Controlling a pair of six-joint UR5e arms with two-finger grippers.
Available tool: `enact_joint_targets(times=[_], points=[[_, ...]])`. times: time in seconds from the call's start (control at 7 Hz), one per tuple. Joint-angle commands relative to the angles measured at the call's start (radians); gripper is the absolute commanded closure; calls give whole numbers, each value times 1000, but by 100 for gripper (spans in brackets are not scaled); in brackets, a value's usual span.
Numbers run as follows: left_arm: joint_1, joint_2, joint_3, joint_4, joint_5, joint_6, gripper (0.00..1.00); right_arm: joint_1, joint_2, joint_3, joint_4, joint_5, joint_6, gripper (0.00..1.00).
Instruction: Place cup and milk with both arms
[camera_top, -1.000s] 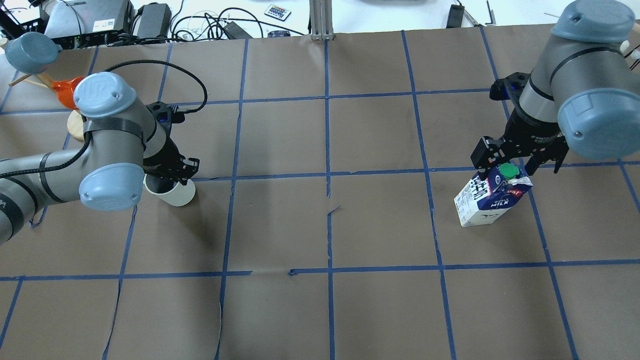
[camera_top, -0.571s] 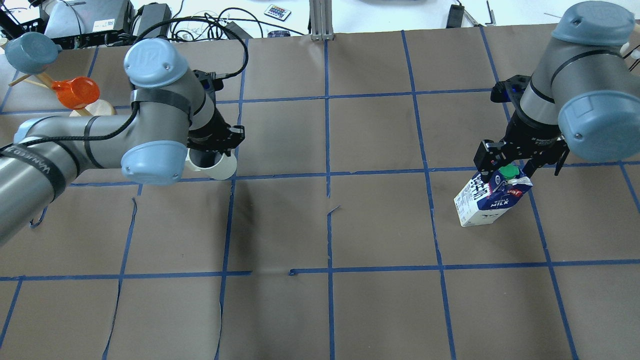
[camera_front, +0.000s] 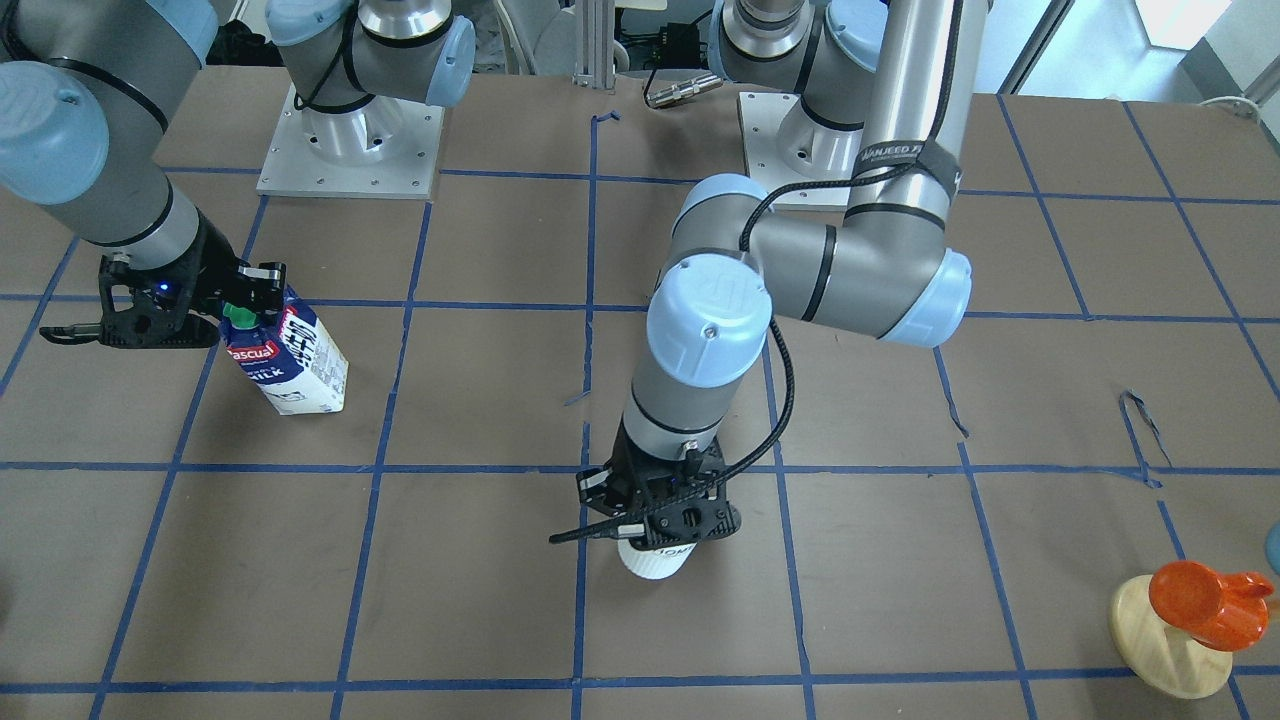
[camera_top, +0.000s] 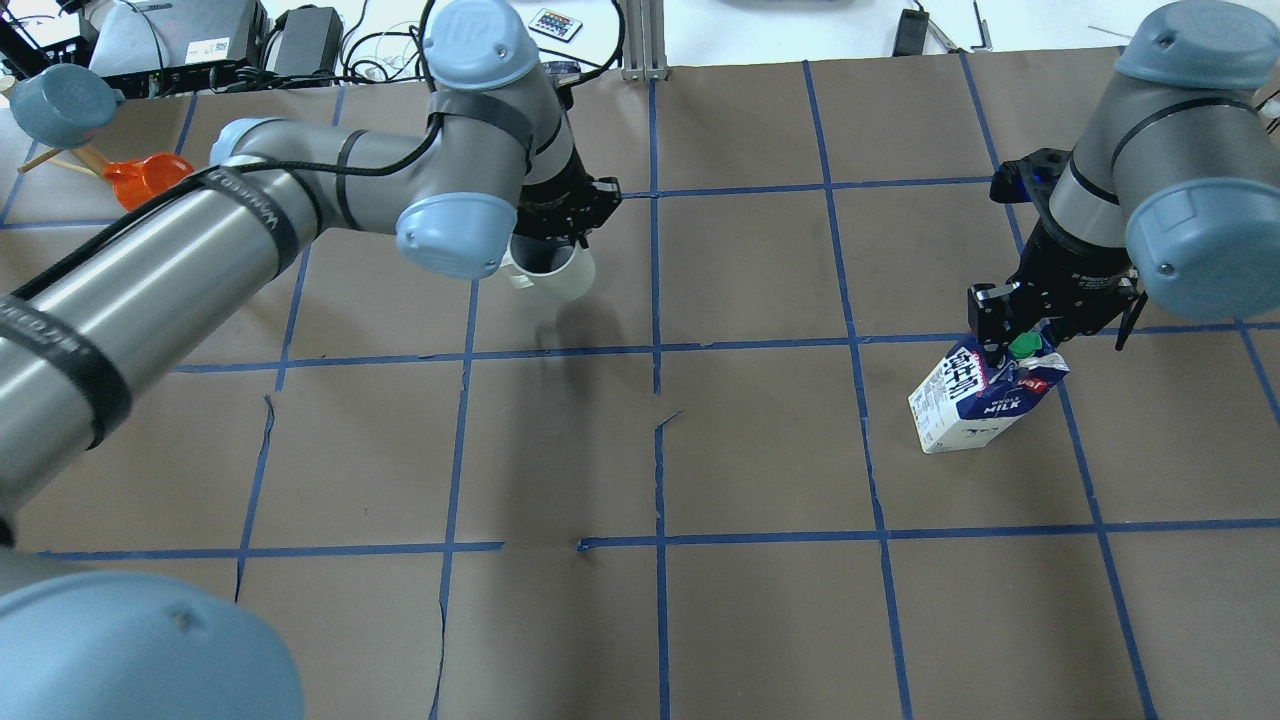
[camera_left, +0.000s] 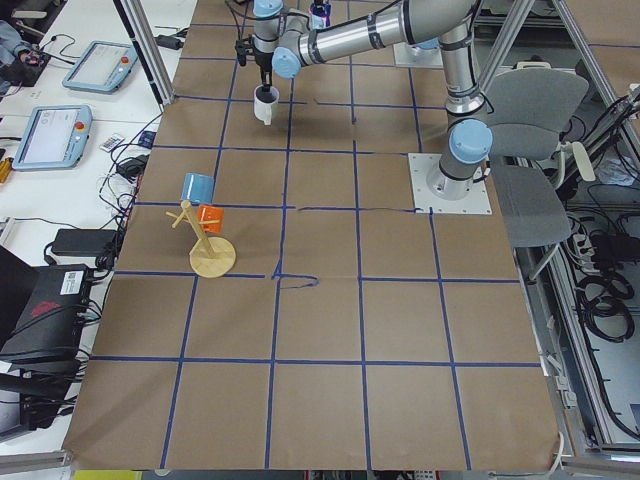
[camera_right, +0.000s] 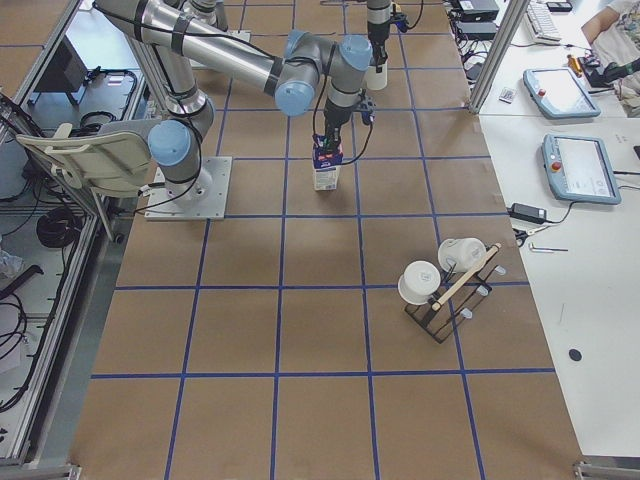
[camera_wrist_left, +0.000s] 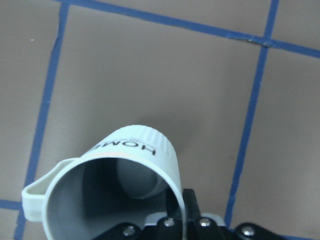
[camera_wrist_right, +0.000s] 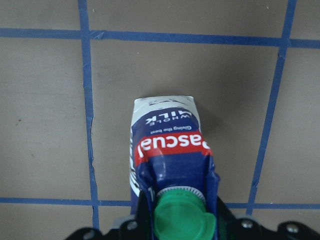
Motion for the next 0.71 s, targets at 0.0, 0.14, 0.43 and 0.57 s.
enact_joint_targets(times=[0.0, 0.14, 0.43, 0.57], points=[[-62, -86, 192, -125, -8, -70, 100, -1, -1, -17, 1, -1, 1, 84], [-73, -103, 195, -146, -6, -73, 100, 1, 0, -55, 23, -1, 3, 87], [-73, -126, 184, -148, -11, -76, 100, 4, 24, -141, 73, 4, 7, 89], [-89, -127, 182, -150, 2, -76, 100, 4, 43, -198, 108, 22, 10, 89]])
